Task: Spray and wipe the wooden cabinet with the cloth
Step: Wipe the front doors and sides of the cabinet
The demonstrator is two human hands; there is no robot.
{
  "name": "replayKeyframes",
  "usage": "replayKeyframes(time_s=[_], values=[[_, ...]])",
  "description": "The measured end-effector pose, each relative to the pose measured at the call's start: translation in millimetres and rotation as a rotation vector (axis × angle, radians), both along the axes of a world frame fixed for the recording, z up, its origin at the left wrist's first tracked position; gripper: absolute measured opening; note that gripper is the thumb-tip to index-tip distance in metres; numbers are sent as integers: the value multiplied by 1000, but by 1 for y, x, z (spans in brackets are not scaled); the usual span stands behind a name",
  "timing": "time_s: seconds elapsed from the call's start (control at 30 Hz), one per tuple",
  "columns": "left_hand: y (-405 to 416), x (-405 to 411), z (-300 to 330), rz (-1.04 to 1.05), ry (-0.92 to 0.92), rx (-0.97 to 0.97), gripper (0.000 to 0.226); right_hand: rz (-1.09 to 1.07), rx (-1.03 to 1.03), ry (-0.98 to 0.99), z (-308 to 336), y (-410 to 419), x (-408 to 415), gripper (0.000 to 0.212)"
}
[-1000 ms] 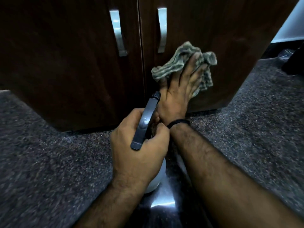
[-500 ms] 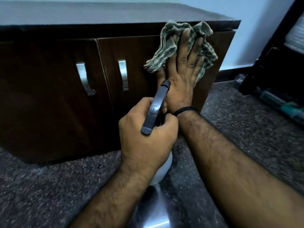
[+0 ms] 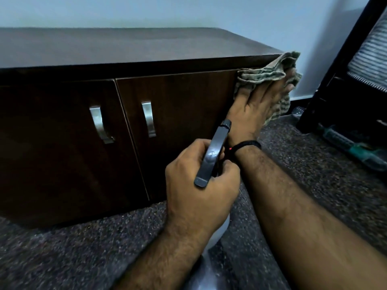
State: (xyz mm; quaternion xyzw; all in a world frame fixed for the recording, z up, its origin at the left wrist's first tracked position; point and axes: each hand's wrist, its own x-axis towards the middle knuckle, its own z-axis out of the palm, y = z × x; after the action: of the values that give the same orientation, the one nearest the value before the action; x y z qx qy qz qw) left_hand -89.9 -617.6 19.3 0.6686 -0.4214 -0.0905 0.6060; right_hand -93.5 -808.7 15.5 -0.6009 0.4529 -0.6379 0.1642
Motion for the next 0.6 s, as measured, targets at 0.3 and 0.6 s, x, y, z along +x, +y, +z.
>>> replayKeyframes(time_s=[0.3,0.6], values=[[33,31,21,90,-12,-34,9,67,-486,416,21,36,35,54],[95,79,35,259,-23,-73,10,154,-707,553,46,85,92,36]])
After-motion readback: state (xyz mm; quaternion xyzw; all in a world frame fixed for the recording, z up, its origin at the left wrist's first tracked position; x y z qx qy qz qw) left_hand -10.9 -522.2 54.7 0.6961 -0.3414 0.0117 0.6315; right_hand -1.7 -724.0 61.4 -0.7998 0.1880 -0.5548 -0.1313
